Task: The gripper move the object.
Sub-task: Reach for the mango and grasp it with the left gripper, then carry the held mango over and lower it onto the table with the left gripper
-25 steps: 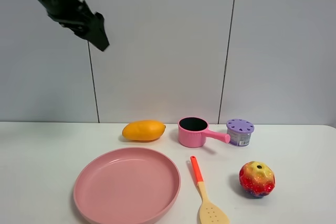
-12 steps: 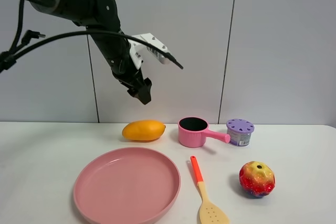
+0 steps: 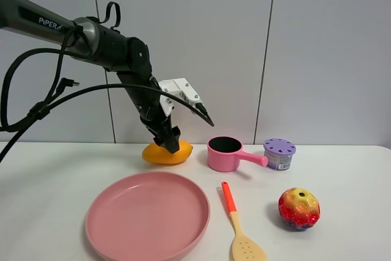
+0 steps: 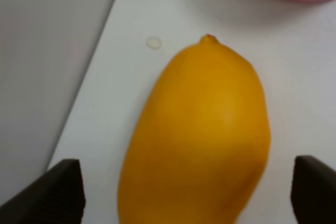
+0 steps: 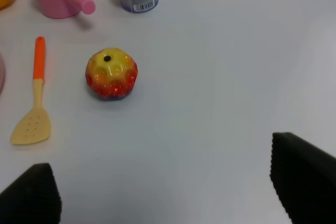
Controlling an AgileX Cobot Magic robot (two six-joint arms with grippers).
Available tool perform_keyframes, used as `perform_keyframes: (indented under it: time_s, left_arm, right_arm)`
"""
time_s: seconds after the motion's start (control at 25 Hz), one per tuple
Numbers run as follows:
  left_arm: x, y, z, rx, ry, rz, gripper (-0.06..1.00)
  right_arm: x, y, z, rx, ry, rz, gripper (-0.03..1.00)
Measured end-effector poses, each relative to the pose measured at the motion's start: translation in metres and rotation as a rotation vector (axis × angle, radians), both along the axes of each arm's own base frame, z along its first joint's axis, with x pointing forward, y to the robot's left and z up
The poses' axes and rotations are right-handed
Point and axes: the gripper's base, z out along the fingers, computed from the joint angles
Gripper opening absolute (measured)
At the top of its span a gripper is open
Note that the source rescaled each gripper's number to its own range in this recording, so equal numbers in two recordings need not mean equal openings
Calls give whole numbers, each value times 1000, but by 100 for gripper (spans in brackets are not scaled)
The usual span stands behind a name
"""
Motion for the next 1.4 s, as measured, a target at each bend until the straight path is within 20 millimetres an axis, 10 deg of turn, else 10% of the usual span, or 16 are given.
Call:
perform_keyframes:
  time_s: [0.68,0.76,0.88,1.4]
  left_arm:
    - [8,3,-36,0,3,-18,100]
    - [9,2,-38,-4,0,-18,84]
    - [8,1,-38,-20,7,-11,9]
    - [6,1,-27,-23,30,-16,5]
  right_arm:
    - [0,0,0,0,0,0,100]
    - [0,0,0,0,0,0,100]
    - [0,0,0,0,0,0,100]
    - [0,0,0,0,0,0,100]
